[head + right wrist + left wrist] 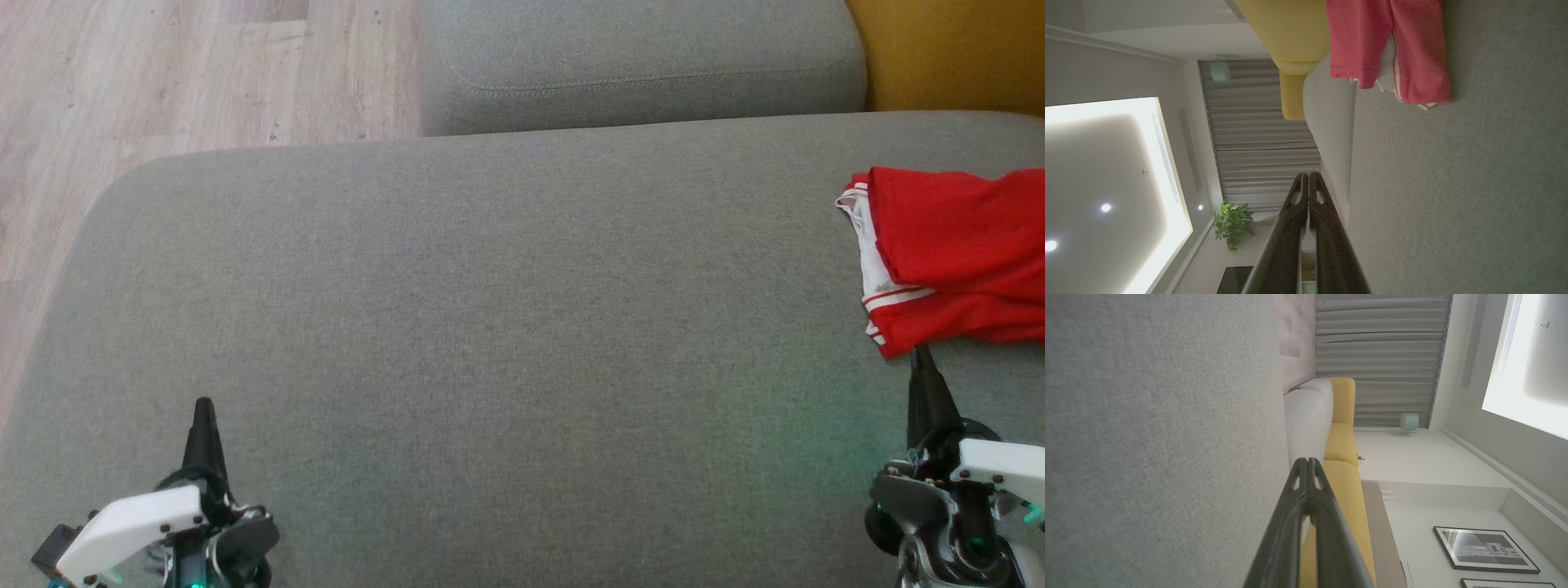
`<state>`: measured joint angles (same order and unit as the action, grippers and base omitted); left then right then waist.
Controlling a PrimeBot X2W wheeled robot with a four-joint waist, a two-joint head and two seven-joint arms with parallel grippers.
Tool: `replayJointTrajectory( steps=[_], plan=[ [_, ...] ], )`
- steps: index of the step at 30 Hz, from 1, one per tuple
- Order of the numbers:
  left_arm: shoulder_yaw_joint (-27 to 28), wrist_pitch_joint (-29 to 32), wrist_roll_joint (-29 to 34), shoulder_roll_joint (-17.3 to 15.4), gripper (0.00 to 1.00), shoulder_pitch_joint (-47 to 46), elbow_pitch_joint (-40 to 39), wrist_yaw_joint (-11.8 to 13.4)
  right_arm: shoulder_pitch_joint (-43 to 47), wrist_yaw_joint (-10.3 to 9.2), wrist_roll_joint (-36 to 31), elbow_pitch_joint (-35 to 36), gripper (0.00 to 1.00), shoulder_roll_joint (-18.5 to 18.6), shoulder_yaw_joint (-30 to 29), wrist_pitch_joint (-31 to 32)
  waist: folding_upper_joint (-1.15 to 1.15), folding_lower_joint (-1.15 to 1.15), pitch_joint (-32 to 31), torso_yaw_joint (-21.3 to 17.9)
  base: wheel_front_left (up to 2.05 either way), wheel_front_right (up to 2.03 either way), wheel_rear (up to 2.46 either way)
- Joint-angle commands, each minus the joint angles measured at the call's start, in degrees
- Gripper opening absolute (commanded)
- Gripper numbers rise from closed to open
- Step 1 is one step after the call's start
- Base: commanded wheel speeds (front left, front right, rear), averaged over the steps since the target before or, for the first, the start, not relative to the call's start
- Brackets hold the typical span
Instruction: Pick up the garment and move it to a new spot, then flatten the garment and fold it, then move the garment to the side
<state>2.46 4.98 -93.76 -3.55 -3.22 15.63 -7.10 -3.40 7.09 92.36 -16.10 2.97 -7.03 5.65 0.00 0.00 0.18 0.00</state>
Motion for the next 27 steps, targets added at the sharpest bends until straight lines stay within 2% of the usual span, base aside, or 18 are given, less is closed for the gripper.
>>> replayJointTrajectory(
  steps=[1, 27],
  plan=[
    [2.5, 0.2, 0.3, -0.5, 0.0, -2.8, -1.6, -0.4, -2.7, 0.4, 0.3, 2.1, 0.0, 0.3, 1.1, 0.4, 0.0, 0.0, 0.0, 0.0, 0.0, 0.0, 0.0],
    [2.9, 0.6, 0.7, -0.1, 0.0, -2.9, -1.6, -0.4, -2.7, 0.4, 0.1, 2.1, 0.0, 0.2, 0.9, 0.5, 0.0, 0.0, 0.0, 0.0, 0.0, 0.0, 0.0]
  ],
)
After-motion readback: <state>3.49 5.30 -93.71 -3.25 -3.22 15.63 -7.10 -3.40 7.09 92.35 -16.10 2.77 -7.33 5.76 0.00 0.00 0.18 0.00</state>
